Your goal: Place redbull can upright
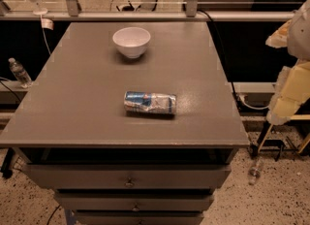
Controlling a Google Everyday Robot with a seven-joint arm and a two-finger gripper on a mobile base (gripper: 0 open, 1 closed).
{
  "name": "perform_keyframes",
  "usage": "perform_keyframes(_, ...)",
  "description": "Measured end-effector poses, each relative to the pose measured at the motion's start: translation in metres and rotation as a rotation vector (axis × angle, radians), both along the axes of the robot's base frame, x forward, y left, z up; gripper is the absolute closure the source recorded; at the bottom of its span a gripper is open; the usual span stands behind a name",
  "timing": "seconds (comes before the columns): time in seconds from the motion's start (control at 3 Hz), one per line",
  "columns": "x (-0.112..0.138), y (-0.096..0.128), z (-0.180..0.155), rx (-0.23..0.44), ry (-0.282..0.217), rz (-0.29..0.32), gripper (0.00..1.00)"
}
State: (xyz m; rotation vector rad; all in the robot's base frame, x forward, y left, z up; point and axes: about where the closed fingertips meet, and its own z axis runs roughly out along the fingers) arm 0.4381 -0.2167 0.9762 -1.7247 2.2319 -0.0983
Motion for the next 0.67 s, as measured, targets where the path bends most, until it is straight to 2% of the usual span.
perform_keyframes(0.33, 0.003, 0.007, 0.0, -0.008, -0.001, 0.015, 0.0)
perform_keyframes(0.67, 0.022, 0.049, -0.001, -0.05, -0.003, 0.103, 0.0)
